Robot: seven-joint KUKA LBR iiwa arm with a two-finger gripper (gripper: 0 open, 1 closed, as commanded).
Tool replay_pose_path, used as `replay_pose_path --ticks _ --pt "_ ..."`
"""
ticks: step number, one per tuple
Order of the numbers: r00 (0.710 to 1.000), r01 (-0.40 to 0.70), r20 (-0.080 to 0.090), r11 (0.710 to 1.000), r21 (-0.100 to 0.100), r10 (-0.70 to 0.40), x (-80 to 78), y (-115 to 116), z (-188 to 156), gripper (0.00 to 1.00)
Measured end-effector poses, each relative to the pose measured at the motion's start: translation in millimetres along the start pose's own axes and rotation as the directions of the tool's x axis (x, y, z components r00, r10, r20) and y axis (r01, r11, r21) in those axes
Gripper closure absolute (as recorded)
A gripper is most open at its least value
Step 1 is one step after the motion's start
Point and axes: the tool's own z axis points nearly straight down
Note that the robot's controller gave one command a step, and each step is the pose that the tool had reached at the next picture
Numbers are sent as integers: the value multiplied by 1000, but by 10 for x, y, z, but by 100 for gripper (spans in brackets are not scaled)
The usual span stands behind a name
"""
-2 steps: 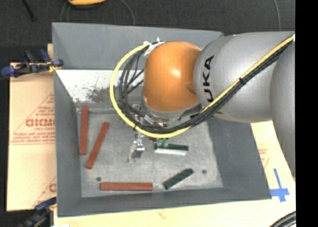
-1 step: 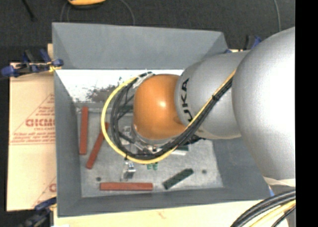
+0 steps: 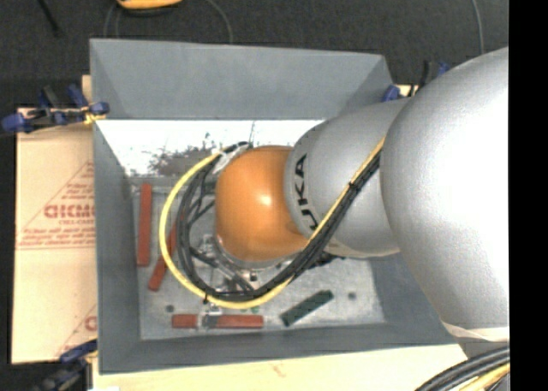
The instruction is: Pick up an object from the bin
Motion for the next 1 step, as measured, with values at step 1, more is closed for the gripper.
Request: replay_pose_path --ticks 1 --pt "1000 -26 3 1000 -1 26 77 -239 -97 0"
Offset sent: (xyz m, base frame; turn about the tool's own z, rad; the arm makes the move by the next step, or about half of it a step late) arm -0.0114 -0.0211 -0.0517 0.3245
